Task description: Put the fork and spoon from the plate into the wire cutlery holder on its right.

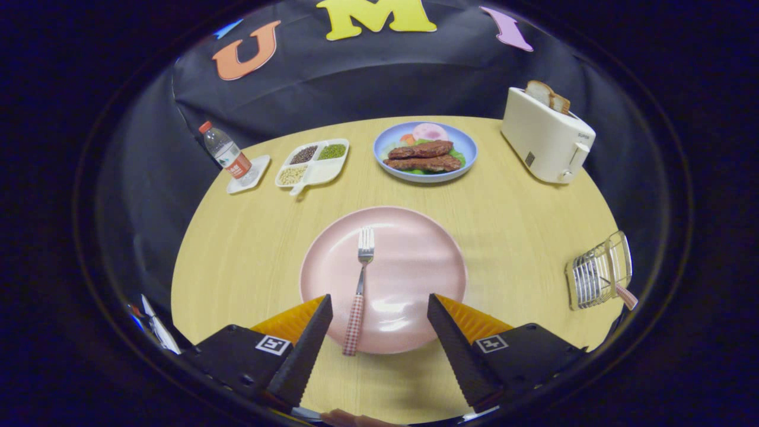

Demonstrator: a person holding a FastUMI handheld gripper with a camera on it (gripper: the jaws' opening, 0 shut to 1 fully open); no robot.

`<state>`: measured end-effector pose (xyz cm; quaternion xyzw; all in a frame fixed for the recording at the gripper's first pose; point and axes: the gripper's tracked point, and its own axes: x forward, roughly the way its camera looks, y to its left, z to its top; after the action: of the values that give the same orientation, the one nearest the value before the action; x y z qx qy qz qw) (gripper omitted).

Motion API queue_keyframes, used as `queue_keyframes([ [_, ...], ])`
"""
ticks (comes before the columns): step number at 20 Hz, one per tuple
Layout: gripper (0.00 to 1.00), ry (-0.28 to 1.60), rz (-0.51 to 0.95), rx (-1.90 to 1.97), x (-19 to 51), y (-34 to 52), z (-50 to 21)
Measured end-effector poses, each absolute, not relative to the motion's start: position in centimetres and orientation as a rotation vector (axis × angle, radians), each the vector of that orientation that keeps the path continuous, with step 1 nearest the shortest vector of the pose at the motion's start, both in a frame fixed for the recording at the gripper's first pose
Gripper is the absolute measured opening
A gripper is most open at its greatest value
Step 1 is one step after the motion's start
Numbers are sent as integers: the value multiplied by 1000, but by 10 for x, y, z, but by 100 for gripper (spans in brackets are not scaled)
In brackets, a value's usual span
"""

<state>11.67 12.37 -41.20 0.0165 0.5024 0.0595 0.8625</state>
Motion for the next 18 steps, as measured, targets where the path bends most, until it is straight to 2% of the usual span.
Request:
queue_keyframes([
  [4,93,1036,102,17,129,144,-424],
  [6,86,1044,85,11,131,149,-434],
  [8,77,1067,68,12,130,152,-446],
  [11,55,1078,60,29,130,157,-455],
  [14,42,1092,78,21,129,162,-464],
  [16,42,1084,58,-3,130,158,-464],
  [17,16,1090,54,2,130,159,-468],
  [18,11,1094,54,6,129,160,-467],
])
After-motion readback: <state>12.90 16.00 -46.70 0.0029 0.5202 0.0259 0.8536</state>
